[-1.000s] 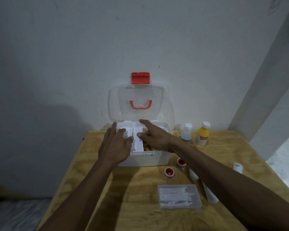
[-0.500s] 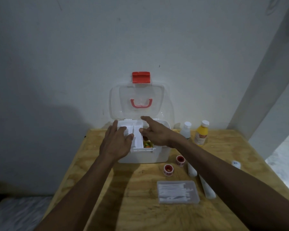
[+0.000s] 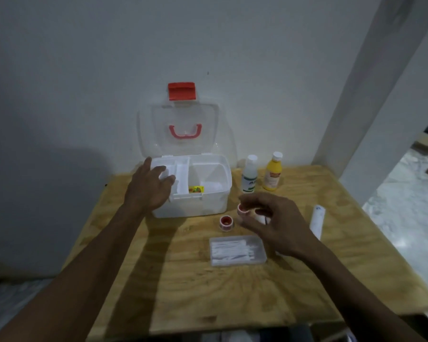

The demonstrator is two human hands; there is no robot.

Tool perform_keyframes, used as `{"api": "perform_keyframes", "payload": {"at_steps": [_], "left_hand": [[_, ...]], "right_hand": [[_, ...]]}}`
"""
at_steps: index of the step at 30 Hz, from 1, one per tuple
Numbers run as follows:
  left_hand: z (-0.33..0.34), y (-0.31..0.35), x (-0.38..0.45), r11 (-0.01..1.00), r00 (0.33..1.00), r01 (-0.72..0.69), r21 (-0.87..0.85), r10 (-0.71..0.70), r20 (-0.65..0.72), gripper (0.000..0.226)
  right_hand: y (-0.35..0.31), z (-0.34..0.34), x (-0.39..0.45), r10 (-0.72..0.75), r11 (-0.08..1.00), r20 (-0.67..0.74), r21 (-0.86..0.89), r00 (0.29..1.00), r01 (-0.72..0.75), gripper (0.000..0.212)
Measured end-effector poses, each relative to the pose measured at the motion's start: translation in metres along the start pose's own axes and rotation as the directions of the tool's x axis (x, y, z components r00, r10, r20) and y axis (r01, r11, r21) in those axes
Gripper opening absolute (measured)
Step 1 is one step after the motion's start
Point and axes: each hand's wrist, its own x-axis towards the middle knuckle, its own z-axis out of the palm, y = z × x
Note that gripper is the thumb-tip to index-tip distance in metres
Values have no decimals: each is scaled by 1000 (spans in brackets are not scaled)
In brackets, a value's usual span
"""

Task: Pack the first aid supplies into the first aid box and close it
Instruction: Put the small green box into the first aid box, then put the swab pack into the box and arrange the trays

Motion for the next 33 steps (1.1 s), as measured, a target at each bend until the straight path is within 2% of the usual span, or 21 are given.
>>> {"api": "perform_keyframes", "payload": {"at_steps": [5, 10, 15, 25, 30, 33], "left_hand": [[-4, 11, -7, 996, 998, -62, 57, 61, 18, 39], [0, 2, 1, 1000, 1000, -5, 5, 5, 3, 41], [2, 0, 2, 1000, 1000, -10, 9, 10, -2, 40], [0, 0, 0, 1000, 1000, -13, 0, 13, 8, 41], [-6, 4, -7, 999, 999, -33, -11, 33, 9, 39], [-11, 13, -14, 999, 999, -46, -5, 46, 16, 36]], "right_hand": [[30, 9, -33, 58, 988, 143, -150, 988, -36, 60], [39, 15, -37, 83, 986, 206, -161, 975, -50, 65], [38, 15, -33, 81, 985, 244, -167, 967, -40, 72], [38, 18, -36, 62, 975, 243, -221, 968, -7, 60], [22, 7, -33, -1, 973, 248, -225, 969, 58, 54], [0, -16, -14, -60, 970, 200, -220, 978, 104, 60]]}}
